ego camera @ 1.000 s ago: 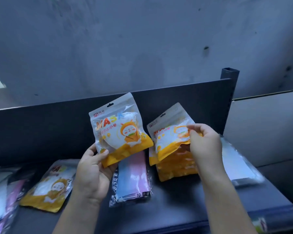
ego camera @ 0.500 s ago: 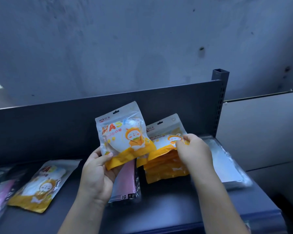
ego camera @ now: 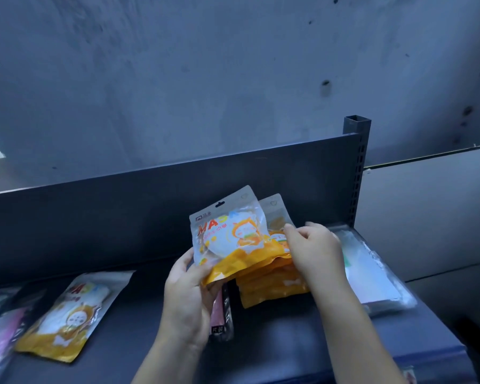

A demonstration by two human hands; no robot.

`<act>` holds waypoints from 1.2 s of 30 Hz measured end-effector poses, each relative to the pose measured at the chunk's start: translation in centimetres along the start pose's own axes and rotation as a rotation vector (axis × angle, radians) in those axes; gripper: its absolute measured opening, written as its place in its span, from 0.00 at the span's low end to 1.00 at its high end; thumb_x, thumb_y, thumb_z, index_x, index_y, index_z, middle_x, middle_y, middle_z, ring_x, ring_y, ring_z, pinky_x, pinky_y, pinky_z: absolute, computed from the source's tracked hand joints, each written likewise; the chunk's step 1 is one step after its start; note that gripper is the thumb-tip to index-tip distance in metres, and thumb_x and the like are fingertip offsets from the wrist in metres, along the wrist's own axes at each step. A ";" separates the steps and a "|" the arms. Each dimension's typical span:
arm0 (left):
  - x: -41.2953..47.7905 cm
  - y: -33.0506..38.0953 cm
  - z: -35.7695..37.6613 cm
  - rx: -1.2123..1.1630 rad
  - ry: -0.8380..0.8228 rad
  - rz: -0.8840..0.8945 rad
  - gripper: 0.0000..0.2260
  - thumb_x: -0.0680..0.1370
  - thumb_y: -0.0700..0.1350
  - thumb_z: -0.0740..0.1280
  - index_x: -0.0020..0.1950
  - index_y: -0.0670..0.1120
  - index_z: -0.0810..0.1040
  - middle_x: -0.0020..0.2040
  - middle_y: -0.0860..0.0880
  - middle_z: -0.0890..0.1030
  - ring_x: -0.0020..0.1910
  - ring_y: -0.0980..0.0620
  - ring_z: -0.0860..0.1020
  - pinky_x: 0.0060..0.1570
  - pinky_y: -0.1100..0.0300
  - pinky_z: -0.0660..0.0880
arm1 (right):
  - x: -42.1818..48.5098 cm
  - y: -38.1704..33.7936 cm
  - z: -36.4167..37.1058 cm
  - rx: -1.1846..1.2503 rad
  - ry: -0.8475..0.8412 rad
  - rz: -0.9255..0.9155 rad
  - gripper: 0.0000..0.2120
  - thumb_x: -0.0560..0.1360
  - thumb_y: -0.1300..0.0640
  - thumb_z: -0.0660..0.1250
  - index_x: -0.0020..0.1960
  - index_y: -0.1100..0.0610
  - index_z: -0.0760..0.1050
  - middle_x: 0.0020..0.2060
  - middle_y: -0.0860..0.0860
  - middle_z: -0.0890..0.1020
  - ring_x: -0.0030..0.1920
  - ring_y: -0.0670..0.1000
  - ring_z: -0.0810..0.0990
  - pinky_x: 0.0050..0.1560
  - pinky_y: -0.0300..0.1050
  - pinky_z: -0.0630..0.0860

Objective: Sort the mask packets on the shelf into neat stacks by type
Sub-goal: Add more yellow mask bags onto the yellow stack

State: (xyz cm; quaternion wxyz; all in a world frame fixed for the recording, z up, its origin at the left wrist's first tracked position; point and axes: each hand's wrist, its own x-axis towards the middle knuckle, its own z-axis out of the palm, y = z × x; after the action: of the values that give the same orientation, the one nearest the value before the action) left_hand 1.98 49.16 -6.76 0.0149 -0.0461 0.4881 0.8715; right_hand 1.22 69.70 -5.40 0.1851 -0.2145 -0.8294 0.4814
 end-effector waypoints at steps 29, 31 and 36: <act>1.9 -4.3 4.2 0.625 0.052 -0.061 0.16 0.84 0.57 0.59 0.70 0.55 0.72 0.63 0.56 0.81 0.63 0.52 0.79 0.68 0.47 0.75 | 0.5 2.8 0.9 0.449 0.112 0.166 0.07 0.77 0.53 0.65 0.46 0.50 0.82 0.44 0.45 0.85 0.49 0.51 0.83 0.52 0.56 0.83; 2.1 -4.1 4.3 0.635 0.051 -0.063 0.10 0.85 0.56 0.59 0.65 0.57 0.68 0.61 0.57 0.78 0.63 0.52 0.77 0.68 0.50 0.74 | 0.4 2.5 0.8 0.441 0.100 0.145 0.09 0.79 0.52 0.63 0.48 0.49 0.83 0.45 0.43 0.85 0.51 0.49 0.83 0.53 0.53 0.82; 2.1 -3.9 4.7 0.642 0.042 -0.026 0.16 0.85 0.54 0.60 0.72 0.53 0.71 0.63 0.55 0.81 0.61 0.54 0.79 0.64 0.52 0.77 | 0.2 2.3 0.5 0.352 0.013 0.126 0.10 0.81 0.49 0.62 0.46 0.46 0.81 0.44 0.41 0.85 0.51 0.49 0.82 0.56 0.52 0.81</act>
State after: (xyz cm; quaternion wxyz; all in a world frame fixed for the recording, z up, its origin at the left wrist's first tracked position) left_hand -0.17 55.14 -7.87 0.0297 -0.0630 0.7377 0.6715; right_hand 1.20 70.43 -7.63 0.1947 -0.2334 -0.7161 0.6284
